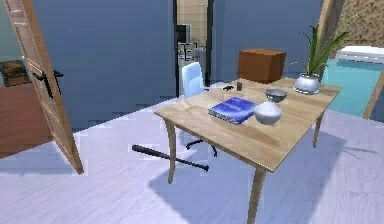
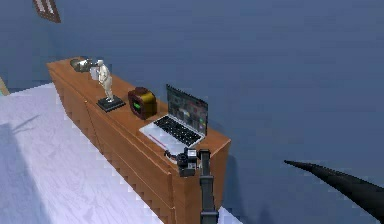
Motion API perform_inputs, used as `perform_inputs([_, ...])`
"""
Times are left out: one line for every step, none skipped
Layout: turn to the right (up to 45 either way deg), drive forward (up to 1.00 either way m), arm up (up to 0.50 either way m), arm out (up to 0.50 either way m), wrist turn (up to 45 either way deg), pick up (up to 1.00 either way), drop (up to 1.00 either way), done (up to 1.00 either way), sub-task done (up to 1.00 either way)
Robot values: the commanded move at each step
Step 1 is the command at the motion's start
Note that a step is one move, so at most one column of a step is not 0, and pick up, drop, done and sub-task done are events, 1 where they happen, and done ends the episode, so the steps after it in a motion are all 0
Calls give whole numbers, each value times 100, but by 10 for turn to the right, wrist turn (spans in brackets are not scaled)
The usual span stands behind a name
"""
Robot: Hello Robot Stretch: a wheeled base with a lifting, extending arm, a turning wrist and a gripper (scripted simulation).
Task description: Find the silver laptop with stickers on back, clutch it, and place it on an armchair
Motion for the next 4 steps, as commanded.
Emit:
perform_inputs([0, 0, 10, 0, 0, 0, 0, 0, 0])
perform_inputs([0, 0, 30, 0, 0, 0, 0, 0, 0])
perform_inputs([0, 0, 0, 0, -450, 0, 0, 0, 0])
perform_inputs([0, 0, 0, 0, -450, 0, 0, 0, 0])
